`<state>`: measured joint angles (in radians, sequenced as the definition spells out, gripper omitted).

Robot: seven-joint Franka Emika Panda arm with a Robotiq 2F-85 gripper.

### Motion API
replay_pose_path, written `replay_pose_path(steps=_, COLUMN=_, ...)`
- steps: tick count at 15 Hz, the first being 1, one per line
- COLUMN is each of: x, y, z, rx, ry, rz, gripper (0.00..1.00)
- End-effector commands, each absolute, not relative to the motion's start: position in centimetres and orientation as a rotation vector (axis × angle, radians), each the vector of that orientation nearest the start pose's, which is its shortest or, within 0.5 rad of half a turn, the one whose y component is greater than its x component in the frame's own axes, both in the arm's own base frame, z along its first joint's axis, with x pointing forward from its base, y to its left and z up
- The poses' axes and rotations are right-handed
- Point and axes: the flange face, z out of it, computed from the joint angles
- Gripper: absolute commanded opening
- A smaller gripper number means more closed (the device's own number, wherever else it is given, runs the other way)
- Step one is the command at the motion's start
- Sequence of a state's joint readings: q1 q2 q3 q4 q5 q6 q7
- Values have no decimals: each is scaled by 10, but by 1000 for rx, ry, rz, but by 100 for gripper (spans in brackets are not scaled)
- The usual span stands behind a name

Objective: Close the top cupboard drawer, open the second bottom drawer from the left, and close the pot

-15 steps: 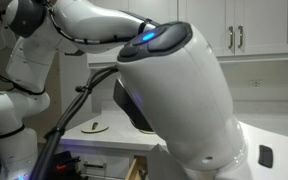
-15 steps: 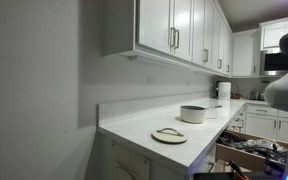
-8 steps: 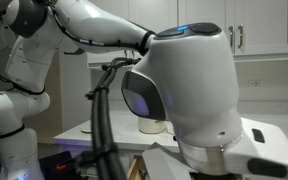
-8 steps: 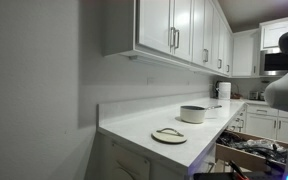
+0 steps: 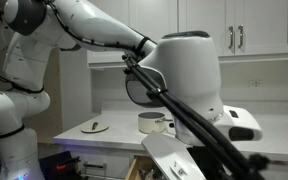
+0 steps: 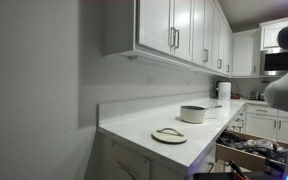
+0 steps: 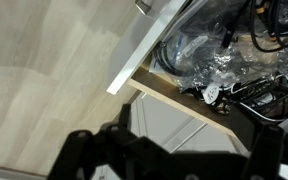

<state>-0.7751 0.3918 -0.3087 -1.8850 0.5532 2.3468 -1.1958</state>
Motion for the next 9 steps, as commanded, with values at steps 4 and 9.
replay_pose_path(steps=4, x=351, y=-485, z=312, rx=-3218, ry=211, rz=-400, gripper=100)
replay_pose_path(steps=9, x=379, y=-431, z=308, rx=-3266, ry=5, rz=-282, gripper=100)
